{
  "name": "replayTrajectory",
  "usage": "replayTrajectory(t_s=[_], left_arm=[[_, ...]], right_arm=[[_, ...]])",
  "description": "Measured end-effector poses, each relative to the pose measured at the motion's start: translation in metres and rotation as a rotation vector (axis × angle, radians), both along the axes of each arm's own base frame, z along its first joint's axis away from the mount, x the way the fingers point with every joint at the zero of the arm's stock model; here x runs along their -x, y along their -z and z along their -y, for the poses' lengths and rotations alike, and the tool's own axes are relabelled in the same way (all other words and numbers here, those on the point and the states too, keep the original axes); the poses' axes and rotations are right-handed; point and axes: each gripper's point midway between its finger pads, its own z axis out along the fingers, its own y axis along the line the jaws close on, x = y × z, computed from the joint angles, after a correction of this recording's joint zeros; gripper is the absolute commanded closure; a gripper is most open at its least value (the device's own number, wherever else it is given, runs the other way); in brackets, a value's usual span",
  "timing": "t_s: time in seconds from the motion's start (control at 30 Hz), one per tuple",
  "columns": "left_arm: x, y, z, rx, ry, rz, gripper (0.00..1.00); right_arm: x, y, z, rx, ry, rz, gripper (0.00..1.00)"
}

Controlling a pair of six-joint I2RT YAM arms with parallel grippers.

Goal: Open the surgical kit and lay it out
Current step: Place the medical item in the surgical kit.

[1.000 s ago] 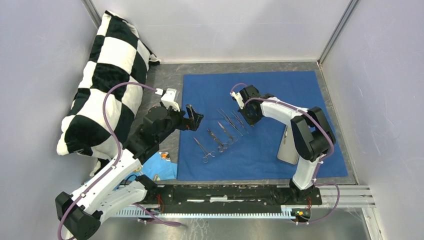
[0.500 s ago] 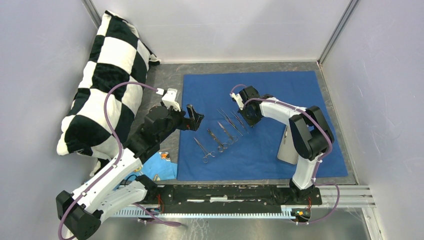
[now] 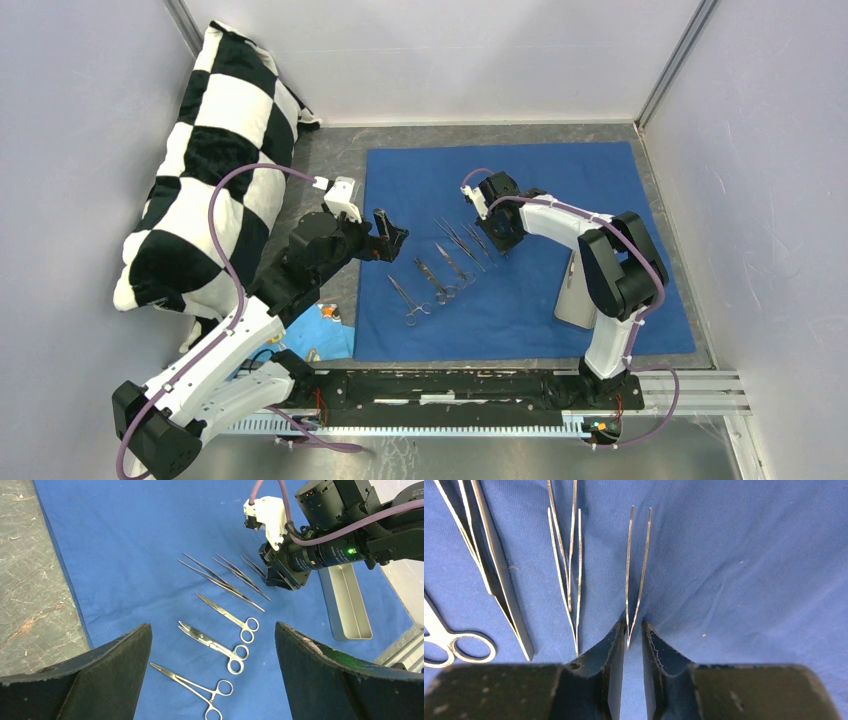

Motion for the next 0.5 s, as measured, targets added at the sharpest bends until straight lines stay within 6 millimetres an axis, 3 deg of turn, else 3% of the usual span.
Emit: replayTrajectory(t_s=[0.2,0.3,0.4,0.5], left_arm=[[0.0,0.0,0.0,0.001,0.003,0.0,0.02],[0.0,0.0,0.0,0.001,0.003,0.0,0.02],[0.0,0.0,0.0,0.001,0.003,0.0,0.02],[0.001,0.0,0.001,0.002,0.009,0.0,0.02]], right_arm=[[0.005,-0.016,0.003,-0.003,0.013,0.01,0.63],[0.002,-0.053,0.005,-0.04,0.029,0.101,0.53],[0.002,-0.099,0.014,-0.102,0.054,0.237,0.5],[0.009,-0.127,0.05,-0.141,0.148,0.346,0.5]])
